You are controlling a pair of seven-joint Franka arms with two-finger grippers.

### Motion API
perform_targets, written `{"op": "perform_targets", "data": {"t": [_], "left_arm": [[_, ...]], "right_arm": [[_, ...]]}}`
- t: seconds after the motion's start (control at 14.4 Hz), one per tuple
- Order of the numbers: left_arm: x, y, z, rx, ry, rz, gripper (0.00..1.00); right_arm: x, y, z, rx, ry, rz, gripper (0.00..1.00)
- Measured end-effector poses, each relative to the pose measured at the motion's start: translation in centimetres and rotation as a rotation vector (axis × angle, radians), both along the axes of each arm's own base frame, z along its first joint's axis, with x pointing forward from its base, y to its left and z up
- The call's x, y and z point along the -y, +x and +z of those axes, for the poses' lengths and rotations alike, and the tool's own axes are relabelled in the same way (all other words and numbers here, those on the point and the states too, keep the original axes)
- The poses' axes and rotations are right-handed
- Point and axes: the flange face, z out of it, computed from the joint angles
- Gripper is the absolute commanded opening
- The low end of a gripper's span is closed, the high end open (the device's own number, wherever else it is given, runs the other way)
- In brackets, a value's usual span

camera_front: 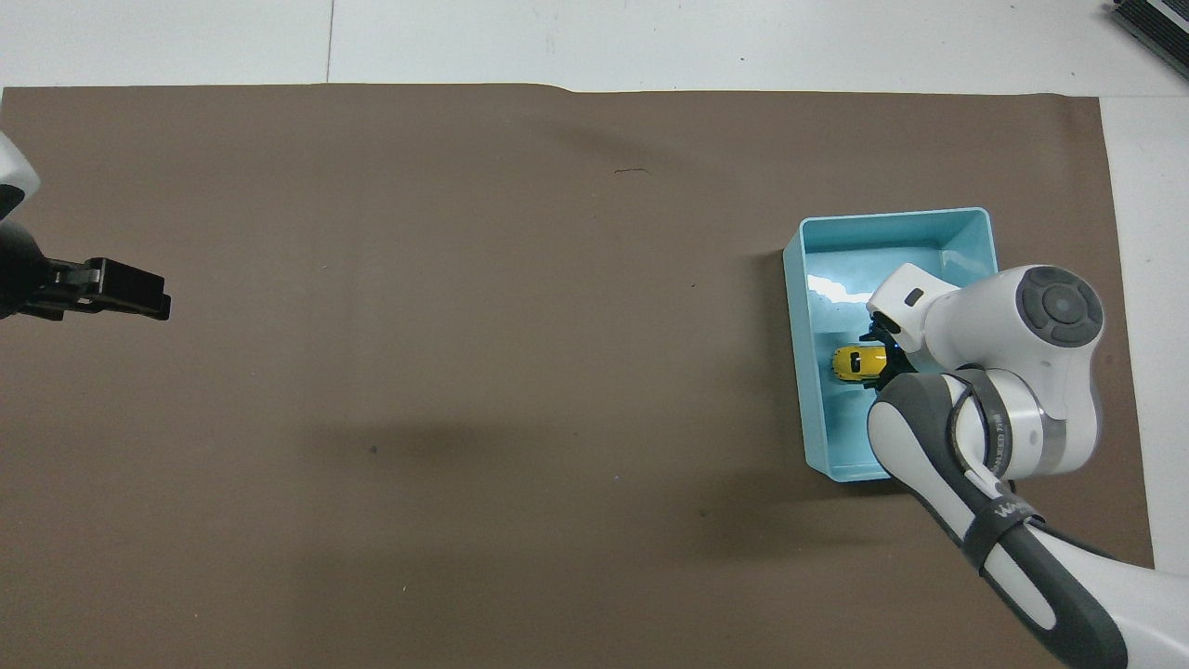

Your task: Wind up and store yellow beetle car

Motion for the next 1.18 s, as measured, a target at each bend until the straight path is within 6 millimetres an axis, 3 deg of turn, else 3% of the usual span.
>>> {"op": "perform_targets", "data": {"t": [0.14,0.56,0.9,1.18], "left_arm": [[0.0,0.0,0.0,0.0,0.0,0.0,1.0],[0.0,0.0,0.0,0.0,0.0,0.0,1.0],[0.0,0.0,0.0,0.0,0.0,0.0,1.0],[0.0,0.0,0.0,0.0,0.0,0.0,1.0]], "right_arm": [[-0.1,0.9,1.9,-0.017,-0.003,-0.025,1.0],[-1.7,3.5,11.0,-0.013,-0.011,-0.241,1.0],[-2.0,4.4,17.0,-0.001,-0.004,-0.56,1.0],[-4.4,3.3,22.0,0.016,-0.003,-0.888,1.0]]}}
